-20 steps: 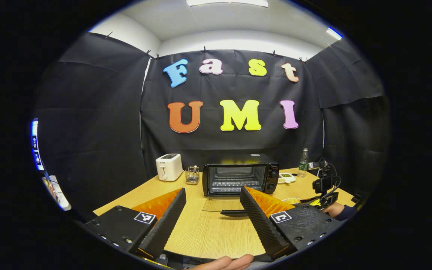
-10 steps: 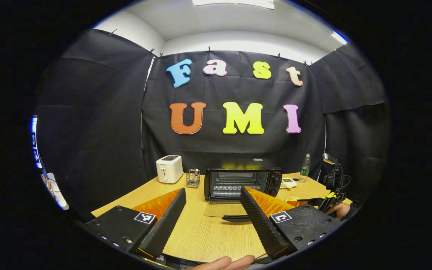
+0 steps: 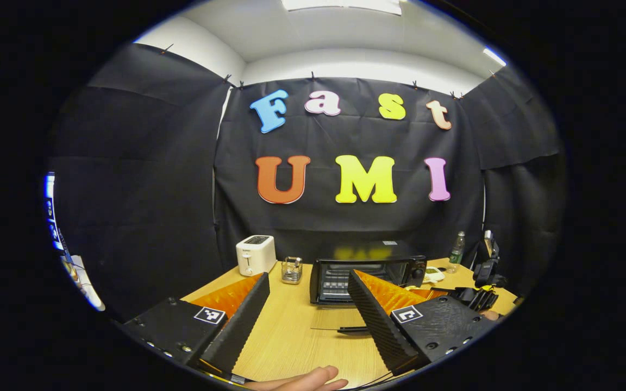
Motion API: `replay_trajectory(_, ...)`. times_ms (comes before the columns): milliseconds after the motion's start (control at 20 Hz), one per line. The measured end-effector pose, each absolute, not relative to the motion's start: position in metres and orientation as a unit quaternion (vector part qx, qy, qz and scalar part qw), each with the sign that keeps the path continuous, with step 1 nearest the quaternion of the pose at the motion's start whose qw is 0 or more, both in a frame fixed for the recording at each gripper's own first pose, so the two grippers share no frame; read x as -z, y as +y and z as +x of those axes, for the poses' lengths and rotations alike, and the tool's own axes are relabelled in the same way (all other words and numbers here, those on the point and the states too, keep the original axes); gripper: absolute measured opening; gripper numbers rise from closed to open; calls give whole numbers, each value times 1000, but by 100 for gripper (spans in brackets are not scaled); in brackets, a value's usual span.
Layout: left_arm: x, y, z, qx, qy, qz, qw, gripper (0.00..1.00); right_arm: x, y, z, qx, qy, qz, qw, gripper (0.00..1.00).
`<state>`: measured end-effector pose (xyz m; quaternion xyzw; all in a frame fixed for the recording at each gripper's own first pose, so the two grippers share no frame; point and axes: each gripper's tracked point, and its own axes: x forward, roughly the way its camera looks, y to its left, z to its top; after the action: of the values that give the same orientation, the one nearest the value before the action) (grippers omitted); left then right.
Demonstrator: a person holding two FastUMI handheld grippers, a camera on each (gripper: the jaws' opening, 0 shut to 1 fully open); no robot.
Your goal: Open the electric oven with the left hand, put the food in, and close the electric oven.
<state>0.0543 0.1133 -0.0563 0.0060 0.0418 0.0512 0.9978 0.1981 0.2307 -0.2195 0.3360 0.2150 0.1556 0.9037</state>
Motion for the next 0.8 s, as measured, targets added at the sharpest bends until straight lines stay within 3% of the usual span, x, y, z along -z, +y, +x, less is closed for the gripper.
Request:
replay_trajectory(200, 32, 135, 65, -92, -29, -2, 995, 94, 219, 266, 224, -144, 200, 370, 896, 84)
replay_trajectory(450, 49, 127, 67, -64, 2, 2, 998, 94, 238, 281, 273, -80, 191, 363, 909, 84)
replay_trajectory(800, 48, 132, 63, -57, 4, 28, 998, 94, 254, 308, 345, -52, 182, 289, 938, 85)
